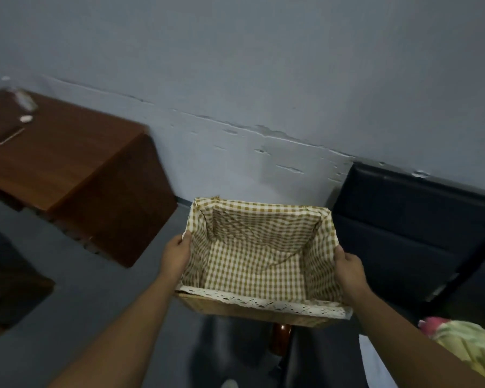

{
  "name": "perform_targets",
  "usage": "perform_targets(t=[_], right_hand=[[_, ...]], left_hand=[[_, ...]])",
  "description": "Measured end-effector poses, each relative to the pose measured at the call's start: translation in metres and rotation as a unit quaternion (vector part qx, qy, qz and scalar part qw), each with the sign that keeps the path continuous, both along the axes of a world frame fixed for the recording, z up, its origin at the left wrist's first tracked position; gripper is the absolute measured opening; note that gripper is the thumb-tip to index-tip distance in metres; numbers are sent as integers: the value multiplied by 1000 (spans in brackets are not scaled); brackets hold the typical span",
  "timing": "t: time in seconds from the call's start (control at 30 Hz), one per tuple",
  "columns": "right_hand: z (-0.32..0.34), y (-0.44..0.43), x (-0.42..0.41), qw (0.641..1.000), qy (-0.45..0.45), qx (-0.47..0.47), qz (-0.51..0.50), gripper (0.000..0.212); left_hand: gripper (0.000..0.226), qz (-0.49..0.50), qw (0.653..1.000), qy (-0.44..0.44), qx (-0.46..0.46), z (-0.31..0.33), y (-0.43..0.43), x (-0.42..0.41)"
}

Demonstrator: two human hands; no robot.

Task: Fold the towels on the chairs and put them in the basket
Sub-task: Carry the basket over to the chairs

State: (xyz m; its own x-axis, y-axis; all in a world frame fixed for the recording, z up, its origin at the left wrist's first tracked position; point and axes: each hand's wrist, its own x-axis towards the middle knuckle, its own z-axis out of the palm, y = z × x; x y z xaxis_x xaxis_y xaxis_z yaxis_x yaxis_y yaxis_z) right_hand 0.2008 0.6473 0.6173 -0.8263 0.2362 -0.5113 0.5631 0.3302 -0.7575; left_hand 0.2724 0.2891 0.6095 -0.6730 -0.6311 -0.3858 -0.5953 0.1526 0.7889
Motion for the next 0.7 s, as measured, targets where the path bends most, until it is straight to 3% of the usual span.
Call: perform_targets(t=[0.27,0.37,0.7], right_hand=[[2,15,-18,984,24,-16,174,53],[1,27,-12,965,29,-7,261,56],[-13,37,99,899,18,7,438,57]], left_hand=[[34,162,986,24,-20,8,71,92],[46,241,969,44,-38,5,118,151],[38,433,900,34,-24,-12,246,354]])
